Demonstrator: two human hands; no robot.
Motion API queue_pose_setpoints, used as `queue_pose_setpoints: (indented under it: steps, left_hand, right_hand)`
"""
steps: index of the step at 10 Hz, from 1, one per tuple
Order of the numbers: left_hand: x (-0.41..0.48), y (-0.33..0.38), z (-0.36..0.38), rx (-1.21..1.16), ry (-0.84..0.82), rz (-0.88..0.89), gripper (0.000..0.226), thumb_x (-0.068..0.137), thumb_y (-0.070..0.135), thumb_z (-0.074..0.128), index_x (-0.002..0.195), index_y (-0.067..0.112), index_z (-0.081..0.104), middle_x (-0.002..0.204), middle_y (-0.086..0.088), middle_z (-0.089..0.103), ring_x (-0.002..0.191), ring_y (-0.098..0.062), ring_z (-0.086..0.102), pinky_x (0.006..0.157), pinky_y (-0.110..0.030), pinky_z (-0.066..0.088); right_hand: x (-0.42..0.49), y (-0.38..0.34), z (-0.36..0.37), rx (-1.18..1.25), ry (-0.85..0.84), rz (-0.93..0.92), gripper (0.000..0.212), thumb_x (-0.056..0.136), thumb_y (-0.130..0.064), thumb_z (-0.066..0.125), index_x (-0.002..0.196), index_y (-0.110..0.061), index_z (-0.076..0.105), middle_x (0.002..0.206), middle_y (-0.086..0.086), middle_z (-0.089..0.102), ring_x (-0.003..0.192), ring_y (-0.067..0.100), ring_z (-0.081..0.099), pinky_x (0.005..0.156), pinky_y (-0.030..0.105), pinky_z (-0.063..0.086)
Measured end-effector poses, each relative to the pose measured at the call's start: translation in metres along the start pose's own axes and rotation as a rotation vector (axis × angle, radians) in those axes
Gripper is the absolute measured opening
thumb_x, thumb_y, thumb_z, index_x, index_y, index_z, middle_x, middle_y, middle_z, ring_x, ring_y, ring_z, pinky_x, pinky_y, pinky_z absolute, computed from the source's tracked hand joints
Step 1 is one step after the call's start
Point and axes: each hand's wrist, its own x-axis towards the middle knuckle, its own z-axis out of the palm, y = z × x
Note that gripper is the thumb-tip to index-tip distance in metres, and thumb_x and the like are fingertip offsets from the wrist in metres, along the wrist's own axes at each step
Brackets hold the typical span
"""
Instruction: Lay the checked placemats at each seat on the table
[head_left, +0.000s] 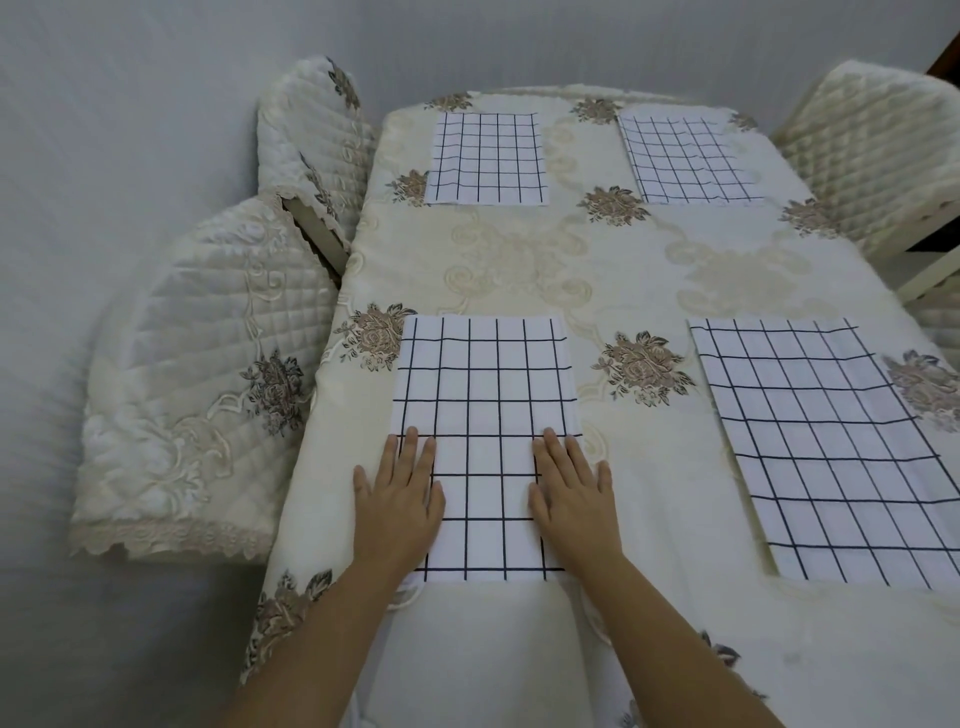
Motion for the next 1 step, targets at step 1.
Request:
queue_pose_setpoints:
  steps: [1]
  left_hand:
    - [0.0032,-0.0012,-0.0086,-0.291,-0.017,-0.101,0.054,0.094,0.029,0.027,0.148,0.018,0.023,0.157,0.003,0.01,0.145,-0.012,0.008,0.116,-0.047,0.006]
  right_hand:
    - [0.0045,-0.0012,-0.0202,0.34,-0.159,0.092,0.051,0.096,-0.028,0.032,0.146,-0.024,0.025,0.156,-0.012,0.01,0.145,0.009,0.001,0.116,0.043,0.0]
